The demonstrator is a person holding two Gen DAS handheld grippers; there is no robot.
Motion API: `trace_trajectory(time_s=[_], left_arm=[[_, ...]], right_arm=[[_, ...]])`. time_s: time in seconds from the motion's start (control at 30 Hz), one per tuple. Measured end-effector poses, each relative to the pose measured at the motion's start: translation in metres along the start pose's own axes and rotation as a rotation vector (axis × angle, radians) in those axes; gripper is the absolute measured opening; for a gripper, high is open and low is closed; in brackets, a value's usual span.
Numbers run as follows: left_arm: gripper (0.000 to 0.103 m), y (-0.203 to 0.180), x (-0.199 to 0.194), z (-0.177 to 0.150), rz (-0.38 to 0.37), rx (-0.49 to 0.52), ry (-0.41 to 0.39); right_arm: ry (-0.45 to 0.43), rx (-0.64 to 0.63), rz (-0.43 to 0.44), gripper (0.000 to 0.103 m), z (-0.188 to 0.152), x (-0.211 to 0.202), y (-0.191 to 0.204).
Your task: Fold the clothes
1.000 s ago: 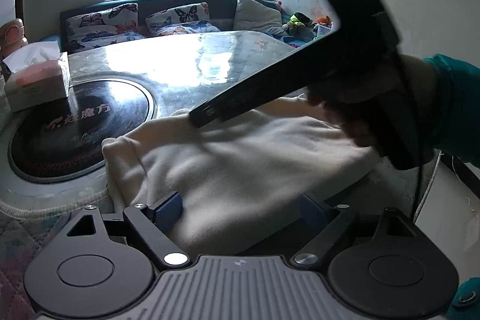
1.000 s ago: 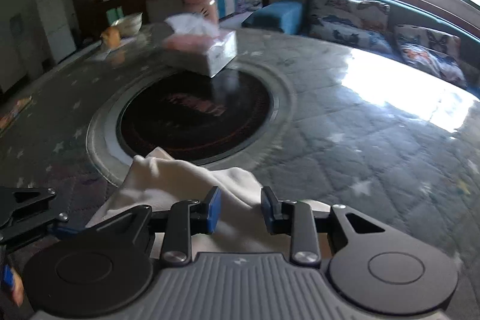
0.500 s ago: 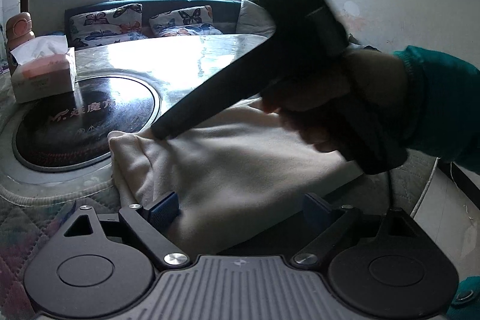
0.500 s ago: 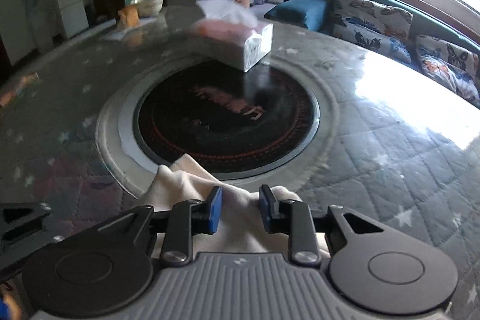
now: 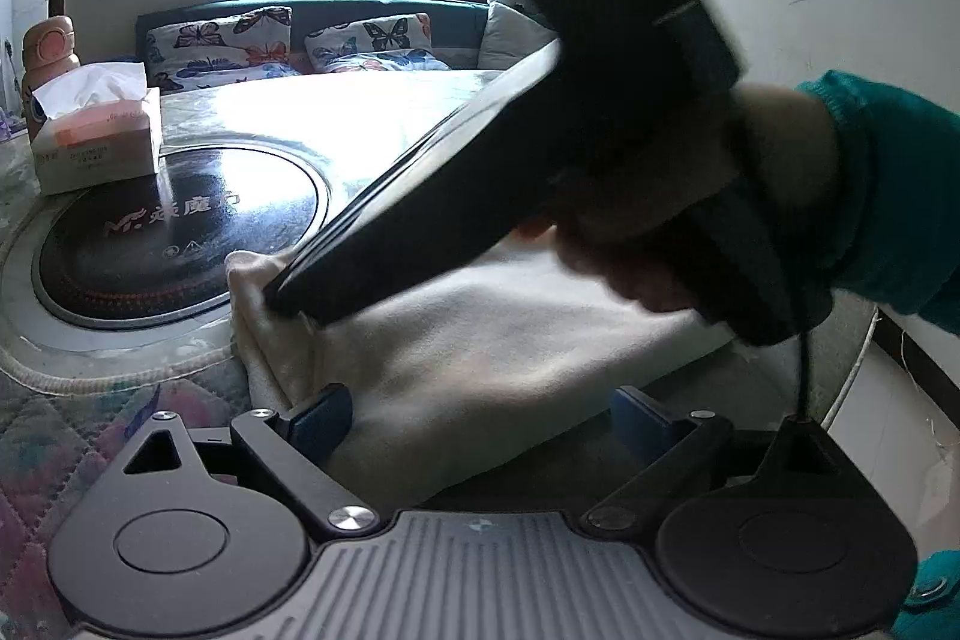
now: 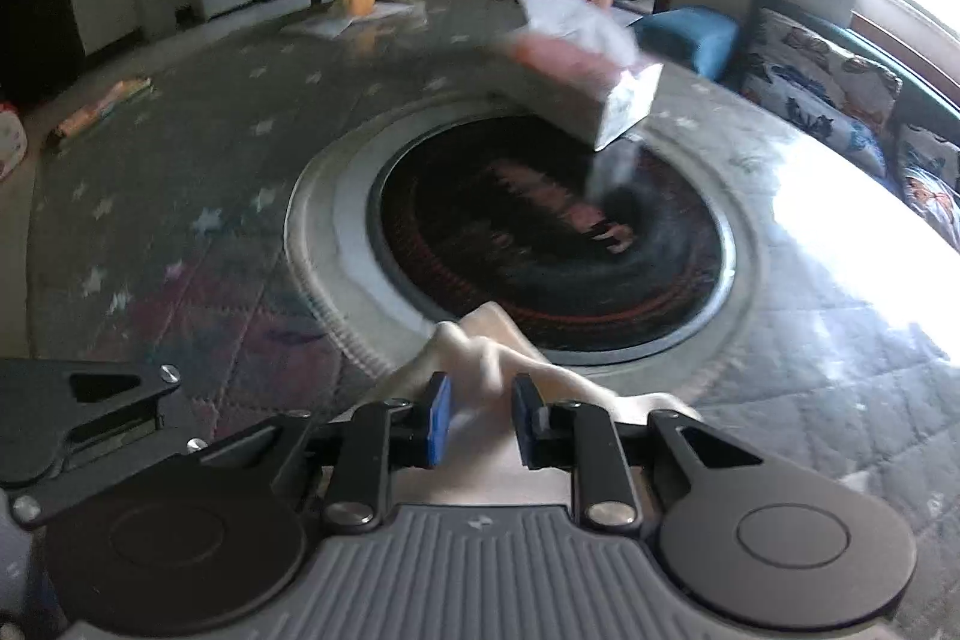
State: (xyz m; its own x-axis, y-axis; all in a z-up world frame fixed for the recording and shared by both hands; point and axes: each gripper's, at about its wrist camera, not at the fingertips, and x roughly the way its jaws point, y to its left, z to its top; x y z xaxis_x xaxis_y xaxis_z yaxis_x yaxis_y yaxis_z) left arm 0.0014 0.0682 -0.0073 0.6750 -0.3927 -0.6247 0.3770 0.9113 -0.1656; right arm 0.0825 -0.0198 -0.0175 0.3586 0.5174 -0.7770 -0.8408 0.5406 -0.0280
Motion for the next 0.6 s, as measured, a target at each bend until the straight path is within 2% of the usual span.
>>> trace_trajectory(time_s=[0.17, 0.37, 0.6], left_arm=[[0.096, 0.002, -0.004, -0.002, 0.002, -0.005, -0.002], [0.097, 0.004, -0.007, -0.003, 0.002, -0.02, -0.006], [0.098, 0.006, -0.012, -0.006, 0.027, -0.024, 0.011]], right_arm=[[-0.037, 0.065, 0.033, 0.021, 0.004, -0.012, -0.012], [-0.036, 0.044, 0.002, 0.021, -0.008, -0.038, -0.019], [0.004, 0.001, 0.027, 0.02, -0.026, -0.021, -0.001]])
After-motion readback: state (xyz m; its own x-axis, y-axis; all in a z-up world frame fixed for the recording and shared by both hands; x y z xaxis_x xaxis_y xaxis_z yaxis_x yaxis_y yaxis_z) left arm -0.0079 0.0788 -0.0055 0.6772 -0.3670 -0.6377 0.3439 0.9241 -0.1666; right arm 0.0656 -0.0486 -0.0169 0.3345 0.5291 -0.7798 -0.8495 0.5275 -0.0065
